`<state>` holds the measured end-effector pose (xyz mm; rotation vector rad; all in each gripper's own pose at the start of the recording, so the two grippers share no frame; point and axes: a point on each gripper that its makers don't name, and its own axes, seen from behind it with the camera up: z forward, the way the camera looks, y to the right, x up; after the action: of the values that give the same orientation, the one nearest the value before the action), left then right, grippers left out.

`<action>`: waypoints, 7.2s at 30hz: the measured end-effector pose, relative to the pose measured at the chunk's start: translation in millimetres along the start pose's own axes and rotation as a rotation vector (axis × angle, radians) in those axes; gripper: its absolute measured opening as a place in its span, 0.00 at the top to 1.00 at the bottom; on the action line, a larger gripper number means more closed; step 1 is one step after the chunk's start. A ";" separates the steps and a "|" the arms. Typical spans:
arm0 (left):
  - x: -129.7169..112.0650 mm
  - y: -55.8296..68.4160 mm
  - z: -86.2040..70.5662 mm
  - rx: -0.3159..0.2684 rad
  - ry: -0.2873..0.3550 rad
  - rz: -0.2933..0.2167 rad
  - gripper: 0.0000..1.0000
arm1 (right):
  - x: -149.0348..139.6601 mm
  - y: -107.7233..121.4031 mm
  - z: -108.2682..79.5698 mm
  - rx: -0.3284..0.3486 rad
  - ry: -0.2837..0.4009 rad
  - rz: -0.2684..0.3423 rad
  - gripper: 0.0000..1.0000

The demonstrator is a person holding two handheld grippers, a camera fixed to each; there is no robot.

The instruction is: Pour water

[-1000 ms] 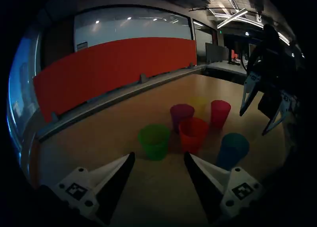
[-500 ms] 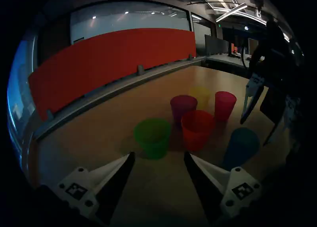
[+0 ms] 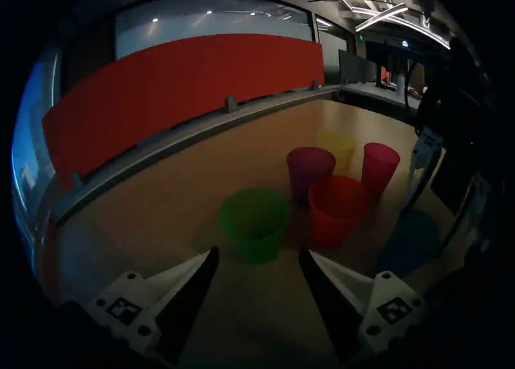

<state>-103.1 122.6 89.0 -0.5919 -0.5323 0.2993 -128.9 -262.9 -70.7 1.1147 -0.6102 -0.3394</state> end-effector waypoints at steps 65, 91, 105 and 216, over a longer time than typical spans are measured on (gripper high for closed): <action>26.4 -4.0 44.5 -0.041 0.018 -0.087 0.14 | 6.9 -4.3 22.3 0.002 0.026 0.003 0.08; 39.5 -1.9 -20.1 -0.036 0.091 -0.050 0.15 | 33.2 -10.5 -10.5 -0.050 0.114 0.005 0.09; 39.8 16.5 -52.7 -0.068 0.124 -0.036 0.15 | 57.8 -4.4 -38.2 -0.096 0.207 0.039 0.09; 88.2 124.3 -137.7 -0.177 0.477 0.013 0.14 | 233.2 29.5 -133.7 -0.333 0.512 -0.435 0.08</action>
<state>31.5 195.8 -47.8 -0.8100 -0.0949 0.1150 135.8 -279.7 -17.8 0.9511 0.1463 -0.4859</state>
